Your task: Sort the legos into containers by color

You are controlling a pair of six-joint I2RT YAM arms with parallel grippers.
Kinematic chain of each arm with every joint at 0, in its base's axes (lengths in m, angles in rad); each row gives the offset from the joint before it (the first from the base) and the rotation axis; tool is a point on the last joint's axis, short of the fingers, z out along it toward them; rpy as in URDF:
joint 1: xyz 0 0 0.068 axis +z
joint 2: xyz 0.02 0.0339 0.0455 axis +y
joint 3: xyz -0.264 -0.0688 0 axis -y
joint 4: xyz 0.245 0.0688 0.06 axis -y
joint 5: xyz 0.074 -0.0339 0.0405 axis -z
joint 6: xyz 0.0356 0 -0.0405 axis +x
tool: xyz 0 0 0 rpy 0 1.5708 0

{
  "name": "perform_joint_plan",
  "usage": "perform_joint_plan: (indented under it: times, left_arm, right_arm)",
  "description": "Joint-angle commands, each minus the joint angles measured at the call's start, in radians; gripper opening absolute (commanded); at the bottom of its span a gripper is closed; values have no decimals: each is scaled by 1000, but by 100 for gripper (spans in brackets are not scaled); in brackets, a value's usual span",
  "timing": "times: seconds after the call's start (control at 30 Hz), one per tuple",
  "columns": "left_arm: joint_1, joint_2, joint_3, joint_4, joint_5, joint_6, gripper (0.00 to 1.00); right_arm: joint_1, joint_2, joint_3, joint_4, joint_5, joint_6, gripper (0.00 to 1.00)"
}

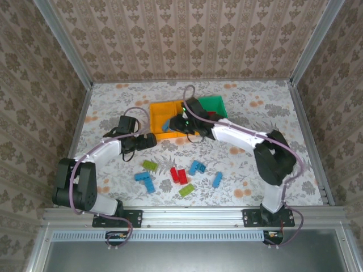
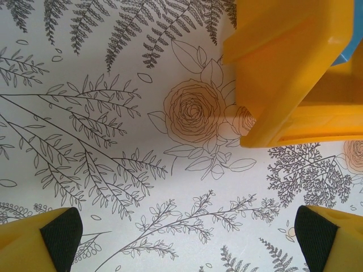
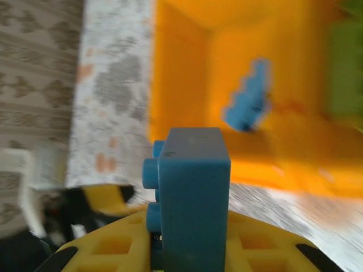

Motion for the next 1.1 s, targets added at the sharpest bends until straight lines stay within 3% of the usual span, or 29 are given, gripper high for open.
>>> perform_joint_plan:
  times: [0.0, 0.17, 0.5, 0.57, 0.63, 0.67, 0.77, 0.9, 1.07]
  left_arm:
    - [1, -37, 0, -22, -13, 17, 100]
    - [7, -40, 0, -25, -12, 20, 100]
    - [10, -47, -4, -32, -15, 24, 100]
    - [9, -49, -5, -32, -15, 24, 100]
    - [9, -51, -5, -33, -14, 24, 100]
    - [10, -52, -5, -33, -14, 23, 100]
    - [10, -54, -7, -33, -15, 22, 100]
    - [10, -54, -14, -24, -8, 17, 100]
    - [10, -54, -27, -15, -14, 13, 100]
  right_arm:
    - [-4, 111, 194, -23, -116, -22, 27]
    - [-26, 271, 383, -141, -72, -5, 31]
    - [-57, 346, 429, -84, -53, 8, 41]
    - [-55, 352, 429, -84, -65, 7, 52]
    - [-55, 350, 427, -87, -73, 2, 78]
    - [-53, 347, 425, -85, -82, -2, 86]
    - [-49, 305, 391, -52, -103, -19, 94]
    - [-37, 190, 295, -62, -95, -95, 96]
    - [-3, -20, 76, -258, 75, -227, 99]
